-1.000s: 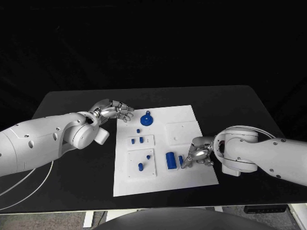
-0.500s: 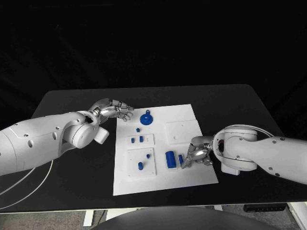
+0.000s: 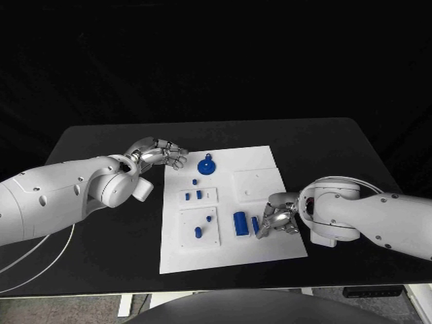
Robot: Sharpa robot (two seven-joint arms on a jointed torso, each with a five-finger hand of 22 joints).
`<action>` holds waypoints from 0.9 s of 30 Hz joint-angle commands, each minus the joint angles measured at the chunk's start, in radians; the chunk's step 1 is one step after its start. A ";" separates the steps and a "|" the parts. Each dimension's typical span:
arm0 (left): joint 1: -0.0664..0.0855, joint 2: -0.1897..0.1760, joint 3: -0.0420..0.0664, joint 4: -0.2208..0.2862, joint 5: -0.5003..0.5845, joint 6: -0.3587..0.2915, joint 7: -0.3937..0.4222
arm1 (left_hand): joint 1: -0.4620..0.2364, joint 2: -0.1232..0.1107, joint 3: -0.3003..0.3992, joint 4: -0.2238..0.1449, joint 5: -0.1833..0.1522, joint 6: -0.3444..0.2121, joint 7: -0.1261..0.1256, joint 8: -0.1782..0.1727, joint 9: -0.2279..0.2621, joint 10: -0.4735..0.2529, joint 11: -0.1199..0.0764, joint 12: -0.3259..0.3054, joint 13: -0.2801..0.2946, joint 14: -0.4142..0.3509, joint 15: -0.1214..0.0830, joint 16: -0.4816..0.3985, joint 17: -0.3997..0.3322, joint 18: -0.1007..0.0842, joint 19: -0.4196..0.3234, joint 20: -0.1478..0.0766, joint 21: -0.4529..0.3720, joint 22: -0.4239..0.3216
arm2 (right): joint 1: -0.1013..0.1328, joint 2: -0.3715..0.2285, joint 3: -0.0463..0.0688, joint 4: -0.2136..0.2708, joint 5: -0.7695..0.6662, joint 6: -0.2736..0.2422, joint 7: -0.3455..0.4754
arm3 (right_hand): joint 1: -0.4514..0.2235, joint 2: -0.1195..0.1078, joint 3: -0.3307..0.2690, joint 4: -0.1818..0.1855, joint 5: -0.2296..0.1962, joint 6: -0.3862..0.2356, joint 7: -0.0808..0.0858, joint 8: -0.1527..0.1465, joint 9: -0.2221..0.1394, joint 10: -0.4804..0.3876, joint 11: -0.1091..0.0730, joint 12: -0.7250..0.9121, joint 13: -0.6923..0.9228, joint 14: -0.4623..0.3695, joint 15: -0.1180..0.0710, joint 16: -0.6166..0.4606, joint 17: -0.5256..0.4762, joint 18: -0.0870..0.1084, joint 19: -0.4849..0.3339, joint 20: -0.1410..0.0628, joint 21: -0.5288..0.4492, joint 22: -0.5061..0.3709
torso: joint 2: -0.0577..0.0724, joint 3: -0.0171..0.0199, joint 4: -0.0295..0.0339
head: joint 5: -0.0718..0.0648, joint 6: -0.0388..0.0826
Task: Assemble the parts on the task board
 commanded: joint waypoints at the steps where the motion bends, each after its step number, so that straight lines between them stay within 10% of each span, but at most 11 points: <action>1: 0.001 0.002 0.001 0.003 -0.010 0.012 0.005 | -0.007 0.001 -0.002 0.006 -0.003 -0.009 -0.001 0.007 -0.001 -0.005 0.001 0.001 -0.002 0.003 0.001 -0.007 0.001 0.012 -0.002 0.005 -0.007 0.001 | -0.001 0.005 0.000 -0.006 -0.008 0.016 0.008 | -0.013 0.021 0.002 0.017 0.003 0.009 0.004 0.003 -0.002 0.007 0.001 -0.006 0.001 0.001 -0.005 -0.005 0.001 0.039 0.000 0.005 -0.002 0.000 | -0.001 0.0000 -0.0009 | 0.000 -0.002; 27: 0.001 0.000 0.001 0.010 -0.061 0.012 0.013 | -0.008 0.004 -0.002 0.010 -0.002 -0.009 -0.001 0.008 -0.002 -0.005 0.001 0.001 -0.002 0.004 0.001 -0.009 0.005 0.012 -0.001 0.005 -0.009 0.003 | -0.001 0.032 0.000 -0.055 -0.009 0.033 0.003 | -0.004 0.067 0.040 0.010 0.003 0.012 0.003 0.002 -0.008 0.009 -0.001 -0.007 0.003 0.002 -0.006 -0.004 0.002 0.039 0.001 0.006 0.000 0.001 | -0.001 -0.0007 -0.0001 | 0.000 -0.006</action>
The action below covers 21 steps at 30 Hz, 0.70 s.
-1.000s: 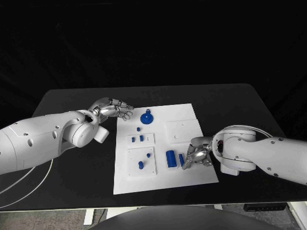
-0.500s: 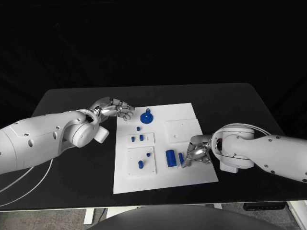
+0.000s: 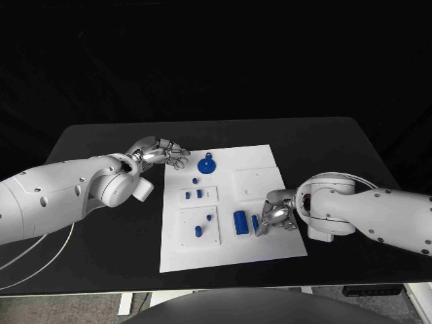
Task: Assemble the parts on the task board
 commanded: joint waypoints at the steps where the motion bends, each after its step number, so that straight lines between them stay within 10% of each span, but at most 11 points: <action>1: 0.000 0.001 0.001 0.002 -0.006 0.010 0.012 | -0.008 0.004 0.001 0.007 -0.002 -0.007 0.001 0.004 -0.001 -0.005 0.001 0.001 -0.001 0.004 0.001 -0.006 0.002 0.013 -0.001 0.005 -0.005 0.001 | -0.003 0.003 -0.003 -0.011 -0.014 0.011 -0.009 | 0.009 0.004 0.009 -0.006 0.003 -0.001 0.000 0.001 0.001 0.010 0.000 -0.003 0.001 0.002 -0.006 -0.004 0.001 0.039 0.001 0.005 0.000 0.001 | 0.000 -0.0002 -0.0002 | 0.000 -0.002; 21: 0.000 0.000 0.001 0.001 -0.006 0.015 0.007 | -0.005 0.003 0.002 0.006 -0.002 -0.007 0.001 0.005 -0.001 -0.005 0.001 0.001 -0.001 0.005 0.001 -0.007 0.004 0.013 -0.001 0.005 -0.006 0.003 | -0.020 0.011 -0.003 -0.039 -0.008 0.020 -0.008 | -0.010 -0.013 0.026 0.005 0.003 0.002 0.001 0.001 -0.002 0.013 0.001 -0.005 0.001 0.003 -0.004 -0.005 0.001 0.039 0.003 0.012 0.002 0.001 | 0.000 0.0005 -0.0009 | 0.001 -0.006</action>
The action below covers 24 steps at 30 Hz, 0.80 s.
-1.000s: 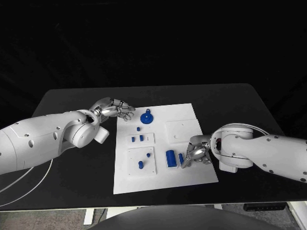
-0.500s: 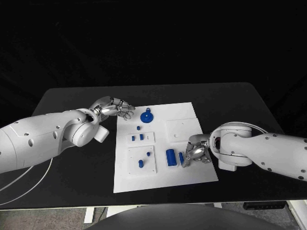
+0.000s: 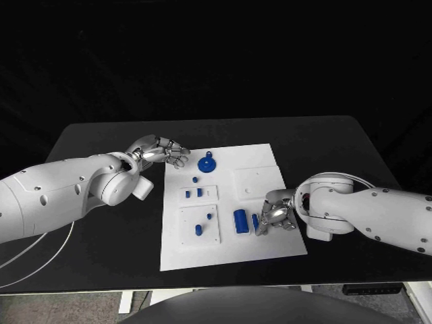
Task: Assemble the parts on the task board
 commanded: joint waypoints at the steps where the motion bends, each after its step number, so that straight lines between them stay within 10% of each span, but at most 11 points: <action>1: 0.000 0.001 0.001 0.002 -0.004 0.015 0.008 | -0.005 0.003 0.002 0.006 -0.002 -0.007 0.001 0.005 -0.001 -0.005 0.001 0.001 -0.001 0.005 0.001 -0.007 0.001 0.014 -0.001 0.005 -0.006 0.001 | -0.008 -0.002 -0.007 -0.016 -0.017 0.011 -0.025 | -0.003 -0.005 0.001 0.005 0.003 -0.007 0.003 -0.007 -0.006 0.006 0.001 -0.005 0.002 -0.001 -0.003 -0.005 0.001 0.035 -0.001 0.009 0.002 0.001 | 0.000 0.0000 -0.0009 | 0.000 -0.001; 6: 0.000 0.002 0.001 0.001 -0.004 0.016 0.007 | -0.005 0.004 0.002 0.006 -0.002 -0.007 0.001 0.005 -0.001 -0.005 0.001 0.001 -0.001 0.005 0.001 -0.007 0.002 0.014 -0.001 0.005 -0.006 0.001 | -0.008 -0.003 -0.007 -0.020 -0.013 0.040 -0.031 | 0.025 -0.006 0.019 -0.014 0.003 -0.008 0.002 -0.007 -0.006 0.006 0.000 -0.005 0.002 -0.001 -0.004 -0.005 0.001 0.035 -0.001 0.006 0.003 0.002 | 0.000 0.0001 -0.0014 | 0.000 -0.002; 15: 0.000 0.003 0.001 -0.001 -0.004 0.019 0.005 | -0.001 0.003 0.002 0.004 -0.002 -0.008 0.001 0.006 -0.001 -0.005 0.001 0.001 -0.001 0.005 0.000 -0.008 0.003 0.015 -0.001 0.004 -0.007 0.002 | -0.008 -0.009 -0.007 -0.024 0.013 0.027 -0.022 | 0.021 -0.106 -0.004 -0.007 0.002 -0.025 0.012 -0.015 -0.010 -0.005 0.009 -0.011 0.002 -0.005 0.003 -0.010 0.000 0.034 -0.007 0.012 0.003 0.004 | 0.000 -0.0003 -0.0007 | -0.001 0.000; 24: 0.000 0.004 0.001 -0.003 0.000 0.019 0.004 | -0.001 0.003 0.002 0.004 -0.002 -0.008 0.001 0.006 -0.002 -0.005 0.001 0.001 -0.001 0.005 0.001 -0.009 0.004 0.014 -0.001 0.005 -0.007 0.003 | -0.008 -0.021 -0.006 -0.020 0.054 0.023 0.014 | -0.030 -0.119 -0.083 -0.012 0.003 -0.044 0.015 -0.020 -0.010 -0.019 0.012 -0.015 0.004 -0.013 0.004 -0.014 -0.001 0.035 -0.017 0.009 -0.004 0.001 | 0.000 -0.0005 -0.0008 | 0.000 0.003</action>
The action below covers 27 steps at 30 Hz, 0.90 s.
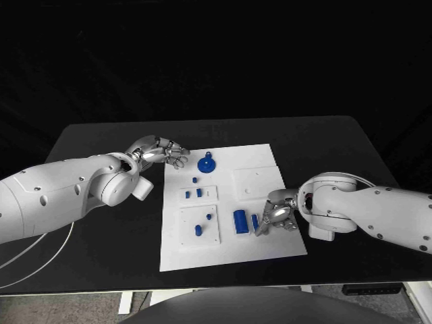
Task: Assemble the parts on the task board
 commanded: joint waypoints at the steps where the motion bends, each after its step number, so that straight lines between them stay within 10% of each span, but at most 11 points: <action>1: 0.000 0.002 0.001 0.000 0.006 0.015 0.006 | -0.001 0.003 0.002 0.004 -0.002 -0.008 0.001 0.006 -0.002 -0.005 0.001 0.001 -0.001 0.005 0.001 -0.005 0.001 0.016 -0.001 0.005 -0.003 0.002 | -0.008 -0.010 -0.007 -0.005 0.013 0.010 -0.005 | -0.018 0.000 -0.026 -0.002 0.003 -0.040 0.024 -0.006 -0.001 -0.010 0.002 -0.007 0.002 -0.010 0.001 -0.005 0.000 0.026 -0.009 -0.002 -0.005 0.000 | 0.000 -0.0002 -0.0005 | 0.002 0.003; 13: 0.000 0.002 0.001 -0.005 0.021 0.011 0.008 | -0.002 0.004 0.001 0.004 -0.002 -0.008 0.001 0.006 -0.002 -0.005 0.001 0.001 -0.001 0.005 0.001 -0.006 0.002 0.016 0.000 0.005 -0.004 0.002 | 0.000 -0.040 0.006 -0.006 0.058 -0.060 0.057 | -0.076 0.032 -0.180 -0.002 0.006 -0.071 0.031 -0.022 -0.011 -0.036 0.008 -0.008 0.004 -0.024 0.004 -0.015 0.000 0.026 -0.032 -0.016 -0.025 -0.005 | 0.000 0.0005 0.0001 | 0.008 0.021; 19: 0.001 0.000 0.002 -0.010 0.034 -0.011 0.024 | -0.003 0.003 0.001 0.004 -0.002 -0.008 0.001 0.006 -0.002 -0.005 0.001 0.001 -0.001 0.005 0.001 -0.006 0.003 0.016 0.000 0.005 -0.004 0.002 | 0.020 -0.050 0.064 -0.043 0.075 -0.095 0.149 | -0.098 0.051 -0.190 0.004 0.013 -0.084 0.034 -0.030 -0.016 -0.036 0.011 -0.008 0.002 -0.025 0.006 -0.018 -0.001 0.026 -0.032 -0.021 -0.032 -0.009 | -0.001 -0.0012 -0.0031 | 0.018 0.046; 27: 0.002 -0.004 0.004 -0.022 0.064 -0.028 0.045 | 0.002 0.007 0.002 0.001 -0.001 -0.006 0.001 0.009 -0.002 -0.004 0.000 0.002 -0.001 0.007 0.000 -0.007 0.006 0.016 0.001 0.004 -0.005 0.004 | 0.067 -0.020 0.085 -0.151 0.203 -0.190 0.300 | -0.092 0.060 -0.181 0.001 0.057 -0.103 0.041 -0.039 -0.023 -0.039 0.017 -0.006 0.002 -0.029 0.011 -0.022 0.000 0.026 -0.034 -0.027 -0.038 -0.011 | -0.003 -0.0022 -0.0006 | 0.018 0.089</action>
